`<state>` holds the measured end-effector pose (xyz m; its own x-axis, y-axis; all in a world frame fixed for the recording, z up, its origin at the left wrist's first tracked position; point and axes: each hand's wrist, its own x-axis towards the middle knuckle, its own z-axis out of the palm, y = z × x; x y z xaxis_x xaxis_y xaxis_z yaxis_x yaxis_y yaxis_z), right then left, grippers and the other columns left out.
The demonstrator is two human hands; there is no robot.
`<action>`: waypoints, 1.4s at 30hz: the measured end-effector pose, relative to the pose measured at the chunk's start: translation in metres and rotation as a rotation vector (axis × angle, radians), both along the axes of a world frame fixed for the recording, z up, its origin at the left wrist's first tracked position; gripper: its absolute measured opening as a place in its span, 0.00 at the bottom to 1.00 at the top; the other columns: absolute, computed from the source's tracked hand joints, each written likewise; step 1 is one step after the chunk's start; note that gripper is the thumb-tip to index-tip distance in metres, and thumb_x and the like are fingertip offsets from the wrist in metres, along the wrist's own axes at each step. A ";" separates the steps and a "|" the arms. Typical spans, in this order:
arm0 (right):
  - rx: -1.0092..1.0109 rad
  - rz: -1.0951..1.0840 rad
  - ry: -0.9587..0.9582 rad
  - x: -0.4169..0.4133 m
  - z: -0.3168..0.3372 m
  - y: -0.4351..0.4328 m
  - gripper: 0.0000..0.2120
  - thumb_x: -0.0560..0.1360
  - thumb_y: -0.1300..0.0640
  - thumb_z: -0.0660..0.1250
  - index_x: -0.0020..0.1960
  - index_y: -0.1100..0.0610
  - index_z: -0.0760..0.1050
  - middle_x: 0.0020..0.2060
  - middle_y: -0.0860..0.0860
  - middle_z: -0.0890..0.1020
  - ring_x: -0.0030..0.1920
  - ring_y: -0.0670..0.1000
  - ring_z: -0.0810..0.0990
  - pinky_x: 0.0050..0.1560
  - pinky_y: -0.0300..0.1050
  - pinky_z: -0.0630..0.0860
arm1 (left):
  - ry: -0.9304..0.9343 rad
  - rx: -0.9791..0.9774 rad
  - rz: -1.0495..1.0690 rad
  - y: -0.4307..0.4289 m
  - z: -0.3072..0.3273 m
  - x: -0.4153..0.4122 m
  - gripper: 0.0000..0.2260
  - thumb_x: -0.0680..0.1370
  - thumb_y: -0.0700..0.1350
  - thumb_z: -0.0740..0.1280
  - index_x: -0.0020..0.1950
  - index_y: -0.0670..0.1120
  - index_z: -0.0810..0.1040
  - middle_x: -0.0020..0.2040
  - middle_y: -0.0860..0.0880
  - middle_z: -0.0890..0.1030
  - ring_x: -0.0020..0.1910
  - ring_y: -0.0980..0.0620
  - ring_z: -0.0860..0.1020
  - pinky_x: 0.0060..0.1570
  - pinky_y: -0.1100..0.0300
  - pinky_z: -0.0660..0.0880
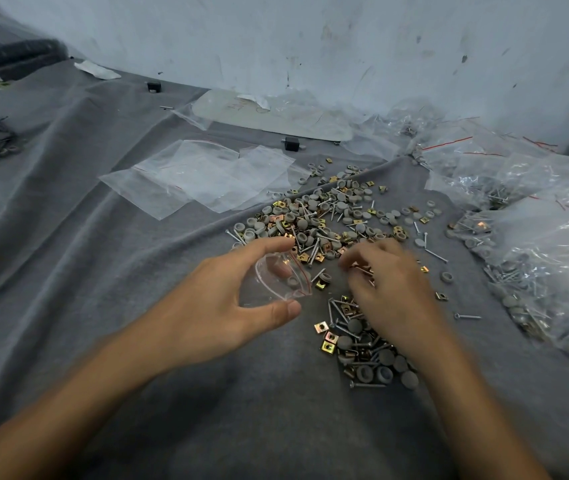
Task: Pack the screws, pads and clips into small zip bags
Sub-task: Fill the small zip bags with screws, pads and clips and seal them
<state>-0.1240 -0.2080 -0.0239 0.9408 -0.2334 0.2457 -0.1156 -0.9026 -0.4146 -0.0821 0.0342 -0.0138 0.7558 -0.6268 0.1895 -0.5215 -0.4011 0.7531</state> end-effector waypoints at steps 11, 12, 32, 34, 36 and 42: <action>-0.287 -0.013 0.071 0.008 -0.013 0.021 0.10 0.82 0.46 0.63 0.60 0.48 0.77 0.58 0.48 0.78 0.58 0.52 0.72 0.58 0.49 0.70 | 0.005 0.002 -0.004 0.000 0.000 -0.001 0.32 0.71 0.67 0.70 0.74 0.67 0.65 0.68 0.69 0.74 0.67 0.68 0.72 0.70 0.55 0.71; -0.306 -0.010 0.060 0.009 -0.013 0.021 0.10 0.83 0.48 0.61 0.59 0.49 0.77 0.57 0.49 0.78 0.58 0.53 0.73 0.57 0.49 0.71 | 0.007 0.000 -0.004 0.000 0.000 -0.001 0.32 0.71 0.67 0.70 0.74 0.67 0.65 0.68 0.69 0.74 0.67 0.68 0.72 0.70 0.55 0.71; 0.421 0.091 -0.175 0.008 0.003 0.014 0.04 0.80 0.55 0.68 0.50 0.45 0.76 0.40 0.44 0.83 0.40 0.44 0.81 0.37 0.38 0.74 | -0.004 -0.003 0.004 0.000 0.001 0.000 0.32 0.72 0.66 0.71 0.74 0.67 0.65 0.68 0.68 0.74 0.67 0.69 0.72 0.69 0.56 0.71; 0.798 0.277 -0.181 0.001 0.015 0.021 0.05 0.78 0.55 0.71 0.49 0.45 0.79 0.42 0.45 0.86 0.41 0.42 0.83 0.39 0.34 0.76 | -0.022 -0.001 0.017 -0.001 0.001 -0.001 0.33 0.72 0.64 0.72 0.75 0.64 0.66 0.68 0.68 0.74 0.67 0.70 0.70 0.69 0.60 0.70; 0.948 0.473 -0.130 -0.005 0.022 0.028 0.04 0.77 0.56 0.72 0.49 0.48 0.81 0.44 0.50 0.87 0.44 0.44 0.85 0.42 0.33 0.77 | -0.032 -0.010 0.022 -0.003 0.001 -0.001 0.33 0.73 0.63 0.74 0.75 0.62 0.67 0.68 0.68 0.74 0.66 0.71 0.71 0.68 0.64 0.70; 0.371 0.529 -0.095 -0.001 0.011 0.033 0.22 0.74 0.71 0.61 0.54 0.50 0.85 0.64 0.47 0.74 0.68 0.46 0.71 0.67 0.43 0.69 | -0.065 -0.011 -0.006 -0.005 0.001 -0.004 0.33 0.74 0.59 0.74 0.76 0.62 0.65 0.68 0.68 0.74 0.67 0.70 0.70 0.64 0.68 0.70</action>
